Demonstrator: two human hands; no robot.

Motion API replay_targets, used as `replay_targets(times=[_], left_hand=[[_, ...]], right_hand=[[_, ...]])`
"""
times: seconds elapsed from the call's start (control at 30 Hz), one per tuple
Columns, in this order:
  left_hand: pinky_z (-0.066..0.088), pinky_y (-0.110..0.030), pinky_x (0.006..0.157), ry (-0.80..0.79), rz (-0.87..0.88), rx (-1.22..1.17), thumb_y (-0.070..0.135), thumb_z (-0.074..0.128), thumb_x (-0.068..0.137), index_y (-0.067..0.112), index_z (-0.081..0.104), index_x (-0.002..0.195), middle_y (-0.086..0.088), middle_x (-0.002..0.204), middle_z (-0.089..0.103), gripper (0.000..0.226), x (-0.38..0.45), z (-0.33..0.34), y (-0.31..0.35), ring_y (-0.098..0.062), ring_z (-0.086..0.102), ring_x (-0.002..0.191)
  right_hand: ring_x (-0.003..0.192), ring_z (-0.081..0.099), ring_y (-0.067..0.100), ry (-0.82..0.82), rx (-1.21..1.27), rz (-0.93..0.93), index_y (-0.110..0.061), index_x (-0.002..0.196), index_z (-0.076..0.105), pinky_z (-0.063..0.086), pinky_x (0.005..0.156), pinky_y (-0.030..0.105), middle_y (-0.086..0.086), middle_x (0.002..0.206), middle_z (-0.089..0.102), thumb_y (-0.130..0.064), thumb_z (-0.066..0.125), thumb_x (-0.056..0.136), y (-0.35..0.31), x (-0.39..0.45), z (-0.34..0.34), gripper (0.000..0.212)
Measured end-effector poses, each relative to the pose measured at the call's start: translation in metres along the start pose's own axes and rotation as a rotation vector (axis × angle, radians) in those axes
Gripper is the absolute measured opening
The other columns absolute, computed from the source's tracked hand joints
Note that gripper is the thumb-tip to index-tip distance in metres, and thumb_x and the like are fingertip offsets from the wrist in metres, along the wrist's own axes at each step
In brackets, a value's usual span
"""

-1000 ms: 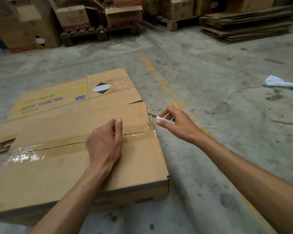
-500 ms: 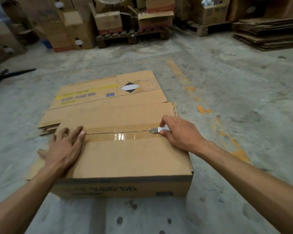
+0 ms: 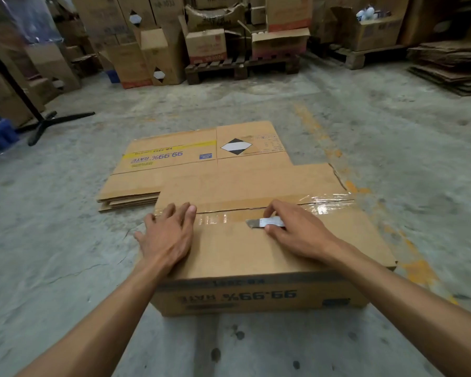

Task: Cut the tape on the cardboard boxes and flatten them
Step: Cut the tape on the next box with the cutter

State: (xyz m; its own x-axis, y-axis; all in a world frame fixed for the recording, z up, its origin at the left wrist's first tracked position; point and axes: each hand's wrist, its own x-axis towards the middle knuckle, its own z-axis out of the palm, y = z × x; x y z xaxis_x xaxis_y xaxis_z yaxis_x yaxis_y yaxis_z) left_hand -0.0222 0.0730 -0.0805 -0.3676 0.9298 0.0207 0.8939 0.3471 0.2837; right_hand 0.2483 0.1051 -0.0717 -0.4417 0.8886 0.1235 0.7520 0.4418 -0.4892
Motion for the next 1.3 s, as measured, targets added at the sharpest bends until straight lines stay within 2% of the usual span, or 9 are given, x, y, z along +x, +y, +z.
replay_targets(times=[0.17, 0.37, 0.5, 0.67, 0.73, 0.93, 1.07, 1.13, 1.3], left_hand=[[0.028, -0.052, 0.11, 0.092, 0.192, -0.236, 0.069, 0.013, 0.092, 0.032, 0.051, 0.141, 0.005, 0.151, 0.044, 0.072, -0.011, 0.011, 0.003, -0.02, 0.034, 0.141], [0.034, -0.051, 0.11, 0.154, 0.257, -0.465, 0.053, 0.026, 0.098, 0.026, 0.062, 0.129, 0.005, 0.138, 0.054, 0.055, -0.034, 0.028, 0.032, -0.013, 0.046, 0.13], [0.039, -0.047, 0.107, 0.13, 0.323, -0.525, 0.052, 0.027, 0.101, 0.028, 0.059, 0.129, 0.01, 0.133, 0.056, 0.049, -0.039, 0.035, 0.041, -0.009, 0.049, 0.123], [0.034, -0.03, 0.109, 0.123, 0.415, -0.564, 0.046, 0.03, 0.102, 0.026, 0.062, 0.128, 0.014, 0.132, 0.056, 0.046, -0.047, 0.044, 0.049, 0.0, 0.044, 0.126], [0.034, -0.03, 0.111, 0.128, 0.414, -0.612, 0.046, 0.031, 0.102, 0.026, 0.062, 0.127, 0.012, 0.134, 0.057, 0.045, -0.051, 0.047, 0.051, 0.001, 0.044, 0.128], [0.041, -0.049, 0.104, 0.165, 0.447, -0.669, 0.05, 0.029, 0.102, 0.031, 0.06, 0.126, 0.017, 0.125, 0.059, 0.044, -0.066, 0.058, 0.059, -0.004, 0.051, 0.123], [0.044, -0.031, 0.098, 0.135, 0.382, -0.799, 0.05, 0.033, 0.1, 0.037, 0.058, 0.123, 0.028, 0.118, 0.056, 0.037, -0.058, 0.05, 0.06, 0.007, 0.05, 0.115], [0.043, -0.023, 0.093, 0.12, 0.365, -0.847, 0.043, 0.037, 0.102, 0.036, 0.058, 0.123, 0.022, 0.118, 0.058, 0.031, -0.042, 0.041, 0.054, 0.004, 0.052, 0.113], [0.035, -0.03, 0.105, 0.092, 0.246, -0.738, 0.032, 0.037, 0.106, 0.017, 0.055, 0.136, -0.005, 0.136, 0.052, 0.038, 0.029, 0.034, 0.052, -0.016, 0.046, 0.127]], right_hand=[[0.098, 0.053, 0.021, 0.179, -0.076, 0.105, -0.027, 0.108, 0.052, 0.037, 0.079, 0.035, -0.004, 0.104, 0.061, -0.03, 0.054, 0.095, 0.032, -0.003, -0.007, 0.013], [0.113, 0.054, 0.02, 0.17, 0.1, 0.217, -0.022, 0.119, 0.058, 0.041, 0.099, 0.039, 0.0, 0.119, 0.062, -0.011, 0.052, 0.095, 0.04, 0.003, -0.02, 0.027], [0.108, 0.058, 0.017, 0.238, 0.143, 0.234, -0.022, 0.112, 0.068, 0.045, 0.095, 0.037, -0.002, 0.113, 0.068, -0.012, 0.056, 0.094, 0.032, 0.005, -0.013, 0.024], [0.092, 0.059, 0.014, 0.358, 0.297, 0.284, -0.022, 0.105, 0.067, 0.044, 0.075, 0.029, -0.008, 0.093, 0.063, -0.015, 0.057, 0.095, 0.03, 0.012, -0.013, 0.015], [0.093, 0.058, 0.015, 0.342, 0.286, 0.242, -0.021, 0.106, 0.063, 0.045, 0.078, 0.031, -0.008, 0.094, 0.063, -0.016, 0.055, 0.097, 0.03, 0.01, -0.009, 0.013], [0.087, 0.055, 0.021, 0.287, 0.21, 0.177, -0.019, 0.105, 0.055, 0.042, 0.085, 0.039, -0.005, 0.091, 0.061, -0.019, 0.047, 0.1, 0.034, 0.009, -0.006, 0.01], [0.086, 0.055, 0.024, 0.283, 0.165, 0.175, -0.018, 0.105, 0.054, 0.04, 0.081, 0.037, -0.003, 0.091, 0.06, -0.018, 0.046, 0.099, 0.039, 0.01, -0.007, 0.01], [0.085, 0.056, 0.023, 0.287, 0.161, 0.159, -0.019, 0.104, 0.054, 0.041, 0.08, 0.036, -0.002, 0.091, 0.061, -0.022, 0.047, 0.1, 0.04, 0.008, -0.007, 0.009], [0.079, 0.056, 0.011, 0.278, 0.203, 0.102, -0.026, 0.096, 0.056, 0.045, 0.068, 0.032, -0.006, 0.087, 0.063, -0.039, 0.055, 0.096, 0.046, -0.005, -0.013, 0.013]])
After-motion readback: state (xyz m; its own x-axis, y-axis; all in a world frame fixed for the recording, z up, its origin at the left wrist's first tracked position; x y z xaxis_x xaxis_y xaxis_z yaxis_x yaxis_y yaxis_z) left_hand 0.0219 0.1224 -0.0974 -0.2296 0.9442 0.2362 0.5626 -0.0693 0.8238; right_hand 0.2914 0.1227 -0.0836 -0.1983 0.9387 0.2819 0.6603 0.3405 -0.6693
